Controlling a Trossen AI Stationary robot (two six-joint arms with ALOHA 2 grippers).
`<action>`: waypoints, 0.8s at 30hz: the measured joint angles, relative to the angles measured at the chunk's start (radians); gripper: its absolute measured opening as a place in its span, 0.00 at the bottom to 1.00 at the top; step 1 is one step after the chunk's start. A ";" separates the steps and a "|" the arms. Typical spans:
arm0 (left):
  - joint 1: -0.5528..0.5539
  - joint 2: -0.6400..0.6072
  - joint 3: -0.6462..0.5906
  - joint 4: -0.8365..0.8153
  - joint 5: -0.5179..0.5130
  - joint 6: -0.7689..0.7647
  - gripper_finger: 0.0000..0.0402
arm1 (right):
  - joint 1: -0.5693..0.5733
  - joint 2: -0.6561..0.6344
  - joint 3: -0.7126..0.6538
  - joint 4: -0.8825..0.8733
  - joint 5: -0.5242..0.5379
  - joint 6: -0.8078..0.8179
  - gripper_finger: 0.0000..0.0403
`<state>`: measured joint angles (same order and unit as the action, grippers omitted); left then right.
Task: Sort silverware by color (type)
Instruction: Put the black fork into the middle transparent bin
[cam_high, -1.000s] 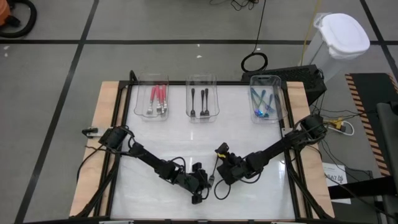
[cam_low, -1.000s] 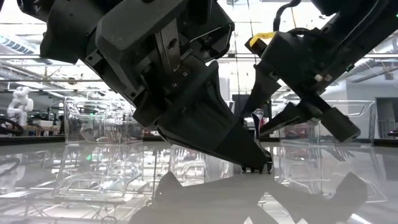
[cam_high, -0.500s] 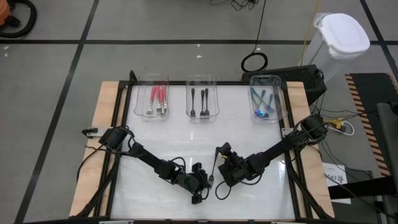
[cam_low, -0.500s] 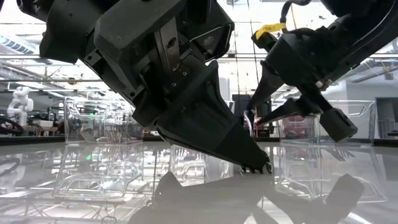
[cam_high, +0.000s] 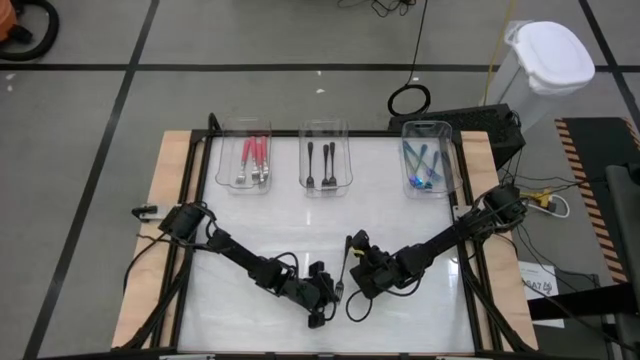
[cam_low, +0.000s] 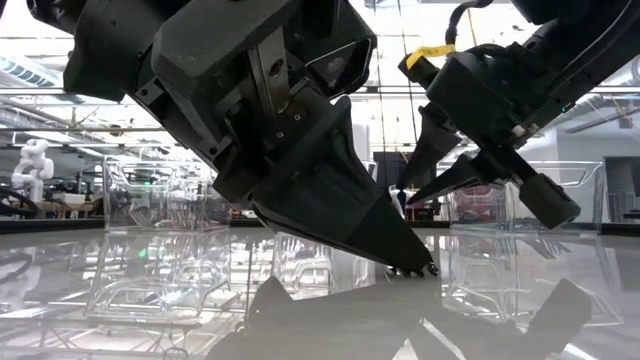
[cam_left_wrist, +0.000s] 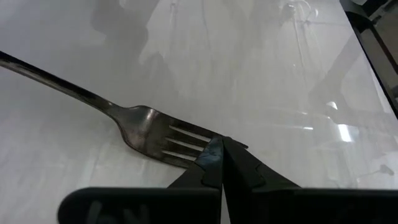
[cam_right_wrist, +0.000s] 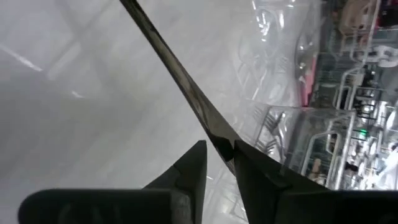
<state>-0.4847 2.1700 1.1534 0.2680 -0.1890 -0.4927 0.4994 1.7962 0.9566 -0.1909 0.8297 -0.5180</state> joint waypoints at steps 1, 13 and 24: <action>0.000 0.000 0.000 0.000 0.000 0.000 0.00 | -0.002 0.000 0.000 0.000 -0.008 -0.003 0.20; 0.000 0.001 0.000 0.003 -0.001 0.000 0.00 | -0.019 0.003 0.000 0.084 -0.023 -0.075 0.35; 0.000 0.001 0.000 0.003 -0.001 0.001 0.00 | -0.014 0.003 0.000 0.119 -0.023 -0.152 0.34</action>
<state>-0.4847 2.1708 1.1530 0.2708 -0.1900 -0.4919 0.4858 1.7988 0.9568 -0.0717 0.8070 -0.6699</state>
